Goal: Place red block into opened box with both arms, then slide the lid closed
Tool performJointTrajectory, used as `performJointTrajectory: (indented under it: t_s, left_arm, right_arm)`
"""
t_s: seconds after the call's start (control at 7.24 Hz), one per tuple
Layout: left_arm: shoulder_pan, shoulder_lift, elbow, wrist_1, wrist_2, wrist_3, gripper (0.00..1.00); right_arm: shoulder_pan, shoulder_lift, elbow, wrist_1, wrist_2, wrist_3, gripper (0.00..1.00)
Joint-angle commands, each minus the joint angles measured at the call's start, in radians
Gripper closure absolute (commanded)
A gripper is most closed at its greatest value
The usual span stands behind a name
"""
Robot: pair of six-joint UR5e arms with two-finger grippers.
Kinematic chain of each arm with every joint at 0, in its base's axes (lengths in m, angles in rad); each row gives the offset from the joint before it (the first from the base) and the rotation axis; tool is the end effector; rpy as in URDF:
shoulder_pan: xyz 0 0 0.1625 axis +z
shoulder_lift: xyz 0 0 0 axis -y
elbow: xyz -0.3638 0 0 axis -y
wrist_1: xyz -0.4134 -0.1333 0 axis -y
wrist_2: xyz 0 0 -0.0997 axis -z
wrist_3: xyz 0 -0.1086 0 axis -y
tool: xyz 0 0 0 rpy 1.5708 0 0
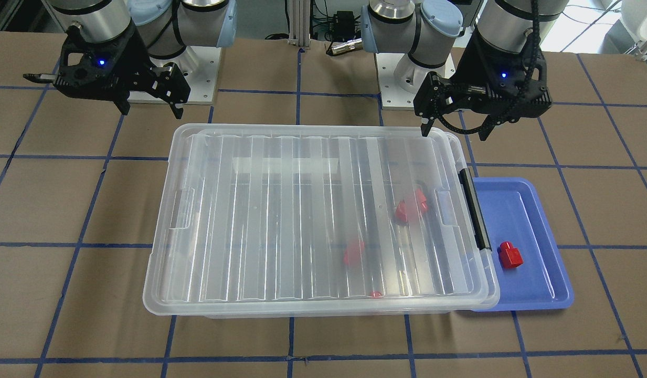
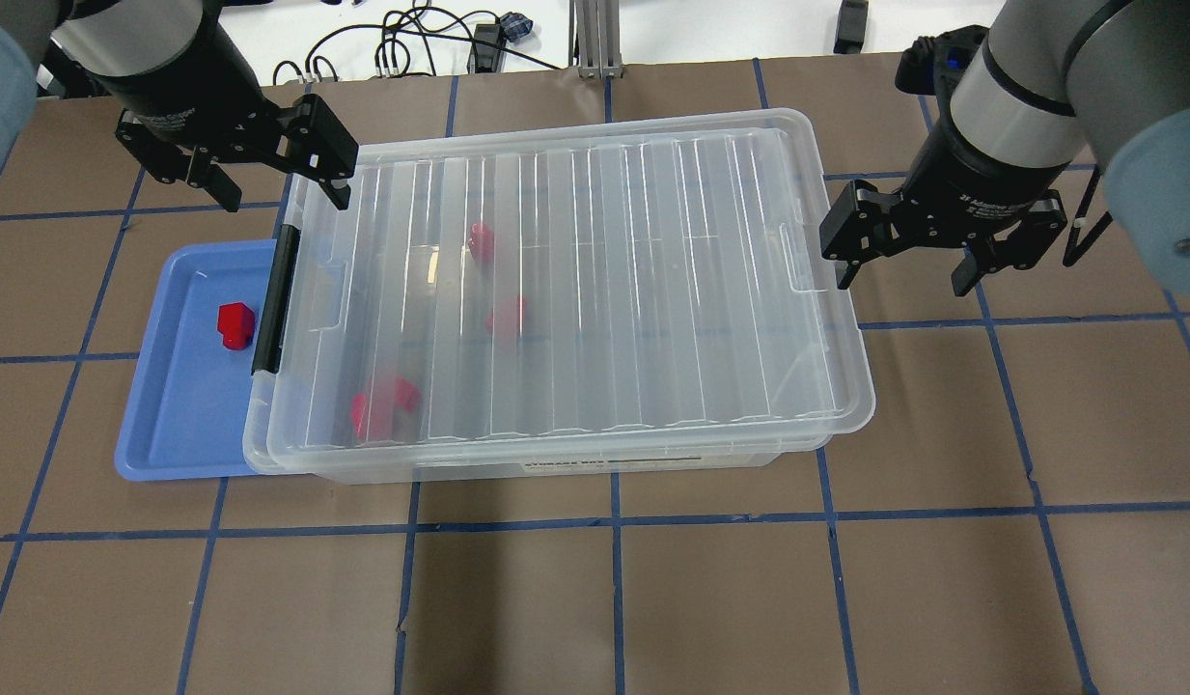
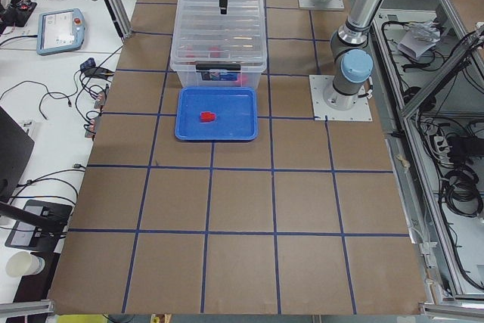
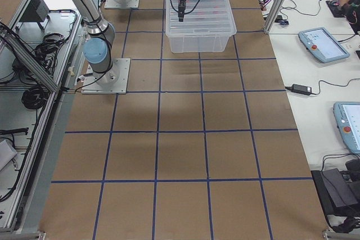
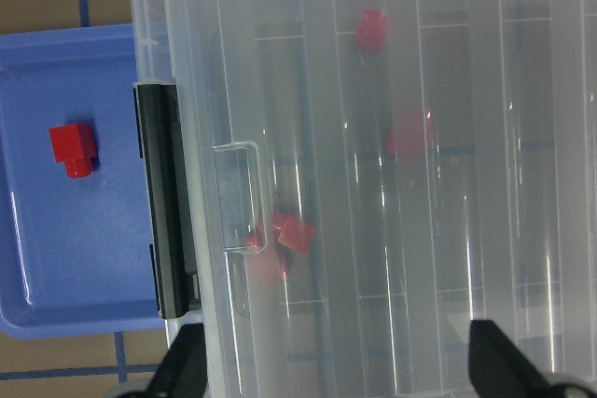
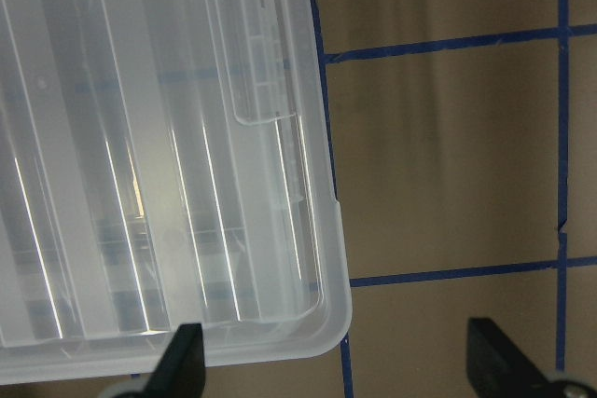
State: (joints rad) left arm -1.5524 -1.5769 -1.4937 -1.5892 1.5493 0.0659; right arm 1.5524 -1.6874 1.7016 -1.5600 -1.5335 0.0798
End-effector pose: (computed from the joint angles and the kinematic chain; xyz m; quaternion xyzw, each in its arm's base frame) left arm -0.1260 -0.5223 0.4524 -0.0240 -0.9993 0.0267 0.0096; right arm 0.1287 -0.4704 0.4070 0.0493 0.9985 0.0131 0.0183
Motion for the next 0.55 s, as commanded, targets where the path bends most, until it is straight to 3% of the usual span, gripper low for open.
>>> performJointTrajectory:
  t_s: [0.0,0.41]
  left_arm:
    - [0.002,0.003,0.0,0.0,0.003,0.0,0.0]
    - [0.002,0.003,0.0,0.0,0.002,0.0,0.0]
  right_arm:
    - [0.0,0.0,0.0,0.0,-0.002,0.0,0.0]
    - [0.003,0.002,-0.003,-0.014,0.0,-0.015,0.0]
